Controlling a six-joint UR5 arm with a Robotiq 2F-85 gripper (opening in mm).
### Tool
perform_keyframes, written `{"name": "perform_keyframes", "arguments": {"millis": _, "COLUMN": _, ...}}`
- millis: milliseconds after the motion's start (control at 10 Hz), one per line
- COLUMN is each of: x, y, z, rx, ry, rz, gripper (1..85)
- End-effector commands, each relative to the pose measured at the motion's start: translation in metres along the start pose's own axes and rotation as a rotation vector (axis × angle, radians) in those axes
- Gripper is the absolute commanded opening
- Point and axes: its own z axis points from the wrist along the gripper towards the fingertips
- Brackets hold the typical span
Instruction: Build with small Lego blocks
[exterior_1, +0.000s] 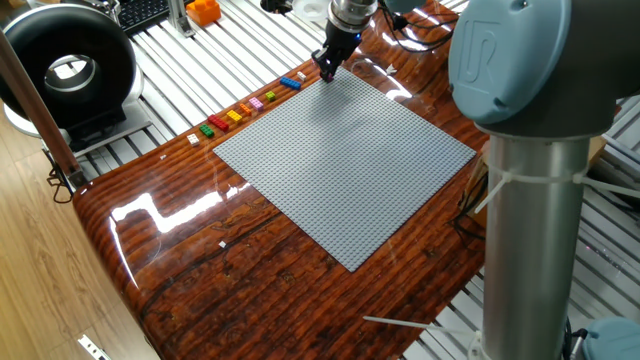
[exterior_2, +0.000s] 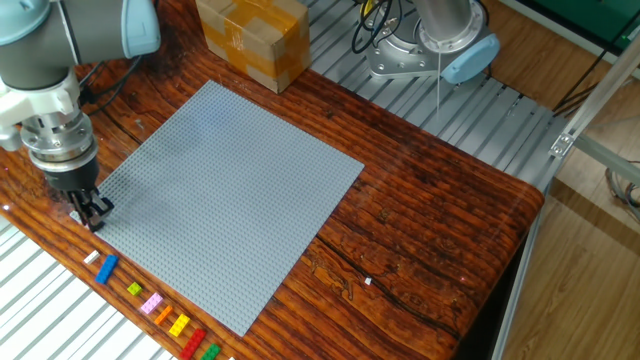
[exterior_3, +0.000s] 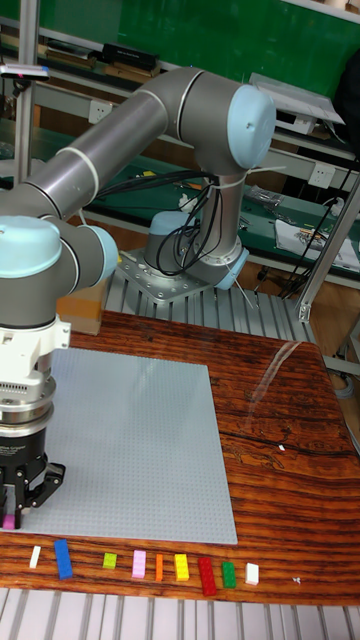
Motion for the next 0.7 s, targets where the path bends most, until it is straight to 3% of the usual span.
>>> {"name": "perform_keyframes", "arguments": {"millis": 0, "x": -0.001, "y": -0.004, "z": -0.001, "rx": 0.01, "ry": -0.002, "rz": 0.014, "gripper": 1.0}}
{"name": "perform_keyframes", "arguments": {"millis": 200, "x": 0.0, "y": 0.003, "z": 0.0, "rx": -0.018, "ry": 0.0, "rz": 0.026, "gripper": 1.0}}
{"name": "perform_keyframes", "arguments": {"millis": 600, "x": 0.006, "y": 0.005, "z": -0.001, "rx": -0.027, "ry": 0.025, "rz": 0.037, "gripper": 1.0}}
